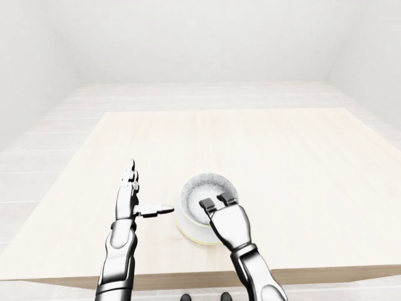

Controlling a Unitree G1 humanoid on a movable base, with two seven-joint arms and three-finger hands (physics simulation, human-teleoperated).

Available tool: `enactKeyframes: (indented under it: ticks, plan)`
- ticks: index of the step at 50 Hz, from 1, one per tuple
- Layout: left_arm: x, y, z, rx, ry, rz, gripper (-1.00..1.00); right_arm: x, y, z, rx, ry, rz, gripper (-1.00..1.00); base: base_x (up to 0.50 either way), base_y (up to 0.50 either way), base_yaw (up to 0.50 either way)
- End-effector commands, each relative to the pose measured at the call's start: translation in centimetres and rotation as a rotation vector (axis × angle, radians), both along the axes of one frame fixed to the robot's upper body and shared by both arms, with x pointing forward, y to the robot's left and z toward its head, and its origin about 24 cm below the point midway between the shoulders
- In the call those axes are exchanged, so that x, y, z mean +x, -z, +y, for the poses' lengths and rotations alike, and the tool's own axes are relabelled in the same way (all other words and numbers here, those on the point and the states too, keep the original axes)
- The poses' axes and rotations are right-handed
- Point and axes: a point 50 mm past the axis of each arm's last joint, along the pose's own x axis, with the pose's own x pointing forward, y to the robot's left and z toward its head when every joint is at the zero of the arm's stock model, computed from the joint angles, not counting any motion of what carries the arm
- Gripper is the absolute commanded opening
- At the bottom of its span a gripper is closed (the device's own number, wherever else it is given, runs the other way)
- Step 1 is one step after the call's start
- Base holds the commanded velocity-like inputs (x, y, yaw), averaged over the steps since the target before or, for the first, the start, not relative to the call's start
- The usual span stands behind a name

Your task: Put the bowl on the plate.

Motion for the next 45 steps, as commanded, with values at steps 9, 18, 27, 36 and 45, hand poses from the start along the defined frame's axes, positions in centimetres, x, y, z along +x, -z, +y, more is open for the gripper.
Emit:
enactKeyframes:
  ticks: [9,18,27,36,45]
  plan:
    - [0.0,0.3,-0.1,-0.003,0.001,0.014,1.0,-1.4,-2.5,0.3,-0.038,-0.034,-0.047,0.25,0.0,0.0,0.0]
    - [0.0,0.6,-0.2,-0.005,0.005,0.026,1.0,-1.7,-3.6,0.4,-0.055,-0.044,-0.065,0.24,0.0,0.0,0.0]
    - [0.1,0.6,-0.2,-0.003,0.006,0.025,1.0,-1.8,-4.6,0.1,-0.079,-0.036,-0.085,0.24,0.0,0.0,0.0]
    - [0.1,0.5,-0.2,-0.002,0.007,0.02,1.0,-2.0,-5.6,-1.0,-0.1,0.0,-0.098,0.24,0.0,0.0,0.0]
    - [0.0,0.2,-0.1,0.0,0.006,0.008,1.0,-2.6,-6.2,-2.8,-0.072,0.053,-0.105,0.25,0.0,0.0,0.0]
